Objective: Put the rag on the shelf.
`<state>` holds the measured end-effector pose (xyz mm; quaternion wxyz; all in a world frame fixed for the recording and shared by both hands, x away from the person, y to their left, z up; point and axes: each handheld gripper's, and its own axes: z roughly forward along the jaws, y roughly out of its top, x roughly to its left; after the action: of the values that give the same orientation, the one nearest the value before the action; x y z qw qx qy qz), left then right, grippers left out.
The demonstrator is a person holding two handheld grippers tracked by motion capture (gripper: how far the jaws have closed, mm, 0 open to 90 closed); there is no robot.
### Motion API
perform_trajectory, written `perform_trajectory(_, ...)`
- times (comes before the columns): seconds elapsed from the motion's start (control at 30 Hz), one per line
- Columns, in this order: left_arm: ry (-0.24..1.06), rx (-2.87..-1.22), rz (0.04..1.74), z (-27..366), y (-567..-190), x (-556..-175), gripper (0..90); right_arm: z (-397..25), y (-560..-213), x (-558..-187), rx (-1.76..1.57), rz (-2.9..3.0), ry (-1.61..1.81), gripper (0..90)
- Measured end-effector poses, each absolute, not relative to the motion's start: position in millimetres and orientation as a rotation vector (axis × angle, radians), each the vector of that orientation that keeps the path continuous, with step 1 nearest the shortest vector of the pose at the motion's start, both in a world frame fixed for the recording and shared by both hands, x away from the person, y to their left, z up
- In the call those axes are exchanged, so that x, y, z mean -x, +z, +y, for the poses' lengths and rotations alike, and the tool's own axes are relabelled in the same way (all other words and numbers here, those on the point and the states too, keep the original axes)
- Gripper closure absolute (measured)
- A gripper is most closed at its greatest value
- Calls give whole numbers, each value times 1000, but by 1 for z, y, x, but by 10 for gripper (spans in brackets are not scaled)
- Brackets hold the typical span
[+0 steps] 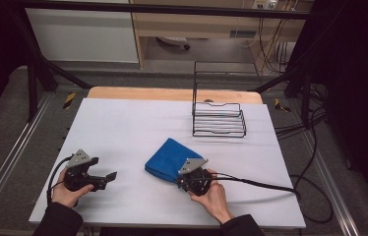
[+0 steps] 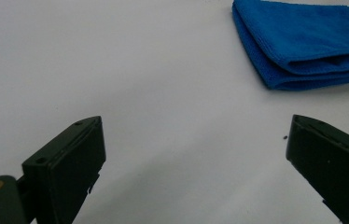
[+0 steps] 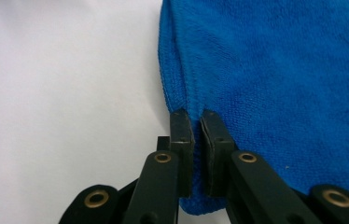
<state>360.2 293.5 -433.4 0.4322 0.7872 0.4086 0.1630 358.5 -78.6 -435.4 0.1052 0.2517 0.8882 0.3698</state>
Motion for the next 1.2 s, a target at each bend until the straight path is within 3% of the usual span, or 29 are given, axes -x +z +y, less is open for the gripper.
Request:
perform_trajectory(0.43, 408, -1964, 1018, 293, -433, -360, 47, -44, -427, -332, -826, 2698, 1213, 849)
perform_trajectory(0.53, 407, -1962, 1018, 293, -433, -360, 47, -39, -433, -333, -850, 2715, 1216, 797)
perform_trajectory(0.57, 407, -1961, 1017, 293, -433, -360, 47, -38, -435, -334, -837, 2721, 1249, 678)
perform_trajectory(0.63, 407, -1961, 1017, 293, -433, -360, 47, -39, -431, -334, -829, 2710, 1291, 559)
perform_trajectory(0.8, 406, -1964, 1016, 293, -433, -360, 46, -58, -409, -344, -812, 2592, 1304, 426)
perform_trajectory(0.93, 406, -1969, 1016, 293, -433, -360, 42, -83, -406, -359, -884, 2526, 1281, 407)
perform_trajectory(1.03, 404, -1978, 1013, 292, -434, -360, 36, -116, -418, -379, -991, 2492, 1228, 464)
perform_trajectory(1.2, 401, -1984, 1015, 291, -434, -360, 33, -129, -436, -387, -1054, 2534, 1188, 551)
